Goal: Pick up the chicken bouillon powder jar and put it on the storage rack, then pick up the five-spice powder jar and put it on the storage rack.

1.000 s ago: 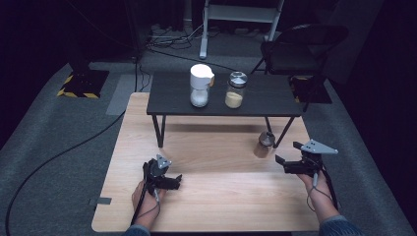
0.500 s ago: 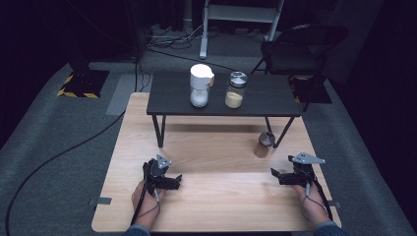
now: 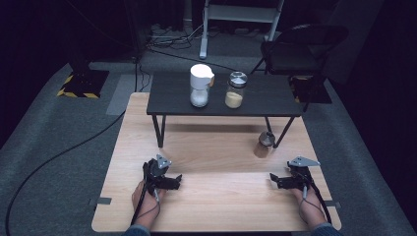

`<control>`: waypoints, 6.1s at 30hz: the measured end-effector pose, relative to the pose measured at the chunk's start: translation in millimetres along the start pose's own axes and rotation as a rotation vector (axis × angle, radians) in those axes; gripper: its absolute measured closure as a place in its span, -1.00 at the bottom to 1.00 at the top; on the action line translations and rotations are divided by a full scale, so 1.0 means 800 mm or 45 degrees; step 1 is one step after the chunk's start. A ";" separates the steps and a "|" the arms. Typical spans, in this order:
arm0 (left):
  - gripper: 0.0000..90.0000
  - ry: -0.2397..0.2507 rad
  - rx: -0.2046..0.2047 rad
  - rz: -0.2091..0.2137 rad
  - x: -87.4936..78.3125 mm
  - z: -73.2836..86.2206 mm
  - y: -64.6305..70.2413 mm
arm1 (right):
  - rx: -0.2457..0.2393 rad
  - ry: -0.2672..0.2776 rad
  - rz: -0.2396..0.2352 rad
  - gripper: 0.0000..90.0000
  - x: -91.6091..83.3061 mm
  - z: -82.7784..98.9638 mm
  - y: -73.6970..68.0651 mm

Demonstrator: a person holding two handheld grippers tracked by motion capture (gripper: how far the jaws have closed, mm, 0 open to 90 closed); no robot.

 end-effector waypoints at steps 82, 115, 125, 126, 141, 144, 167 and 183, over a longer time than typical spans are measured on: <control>-0.96 -0.001 -0.003 -0.001 0.000 0.000 0.000 | 0.015 0.479 -0.092 -0.96 -0.106 -0.011 -0.012; -0.96 -0.001 -0.007 -0.004 0.000 0.000 0.001 | -0.045 0.511 -0.115 -0.96 -0.095 -0.048 -0.021; -0.96 -0.003 -0.007 -0.005 0.000 0.000 0.001 | -0.068 0.492 -0.145 -0.95 -0.071 -0.074 -0.025; -0.96 -0.002 -0.007 -0.004 0.000 0.000 0.001 | -0.073 0.490 -0.150 -0.95 -0.069 -0.076 -0.025; -0.96 -0.002 -0.012 -0.010 0.000 0.000 0.002 | -0.065 0.394 -0.118 -0.93 -0.028 -0.101 -0.024; -0.96 -0.002 -0.012 -0.010 0.000 0.000 0.002 | -0.055 0.379 -0.103 -0.87 -0.018 -0.098 -0.023; -0.96 -0.002 -0.012 -0.011 0.000 0.000 0.002 | -0.059 0.180 -0.026 -0.68 0.048 -0.088 -0.026; -0.96 -0.002 -0.011 -0.010 0.000 0.000 0.002 | -0.039 0.156 -0.010 -0.35 0.061 -0.088 -0.025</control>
Point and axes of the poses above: each handheld gripper's, and its own axes: x roughly forward along the jaws, z roughly out of its underside, y roughly to its right, the point moved 1 cm from there along x, roughly forward along the jaws, and after that the axes turned 12 degrees about x, right-handed, at the moved point
